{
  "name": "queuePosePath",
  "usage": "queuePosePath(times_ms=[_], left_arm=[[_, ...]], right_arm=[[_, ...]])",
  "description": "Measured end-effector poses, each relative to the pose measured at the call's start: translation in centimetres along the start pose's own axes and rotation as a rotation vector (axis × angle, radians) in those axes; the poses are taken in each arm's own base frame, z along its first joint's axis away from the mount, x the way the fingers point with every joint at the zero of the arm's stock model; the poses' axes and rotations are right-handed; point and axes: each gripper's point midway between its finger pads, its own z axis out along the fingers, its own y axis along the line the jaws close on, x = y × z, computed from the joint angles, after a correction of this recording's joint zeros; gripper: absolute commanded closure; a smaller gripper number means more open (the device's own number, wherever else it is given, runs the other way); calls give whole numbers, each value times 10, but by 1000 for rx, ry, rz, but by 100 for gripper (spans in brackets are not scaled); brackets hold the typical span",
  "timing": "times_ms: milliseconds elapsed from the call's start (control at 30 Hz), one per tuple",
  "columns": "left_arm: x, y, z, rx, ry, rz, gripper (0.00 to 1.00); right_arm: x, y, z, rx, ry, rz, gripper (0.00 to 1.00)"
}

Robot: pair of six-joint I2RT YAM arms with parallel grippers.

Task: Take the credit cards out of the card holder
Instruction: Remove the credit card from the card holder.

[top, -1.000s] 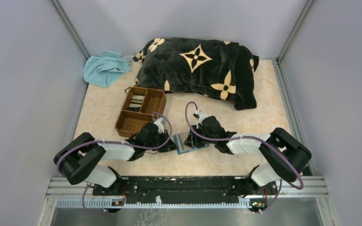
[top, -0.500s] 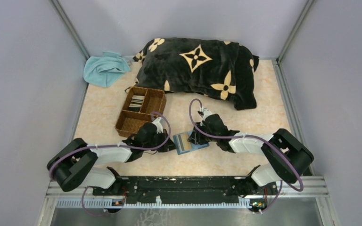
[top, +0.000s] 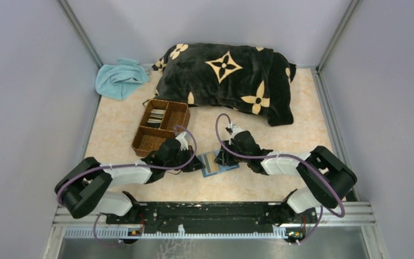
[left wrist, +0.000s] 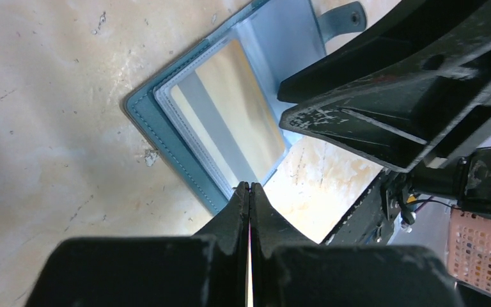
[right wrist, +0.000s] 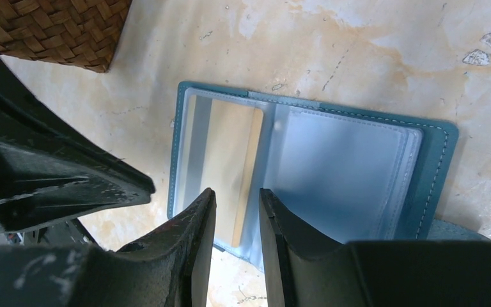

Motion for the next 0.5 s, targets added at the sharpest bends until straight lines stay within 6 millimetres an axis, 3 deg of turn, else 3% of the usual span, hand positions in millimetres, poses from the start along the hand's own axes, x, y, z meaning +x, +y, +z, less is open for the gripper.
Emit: queuePosePath(times_ms=[233,500], left_arm=[[16,15,15,-21,58,-14,100],[17,15,19,-10,63,-13,100]], right_arm=[[0,1,0,-4,0,-1,65],[6,-1,0,-12,8,0,62]])
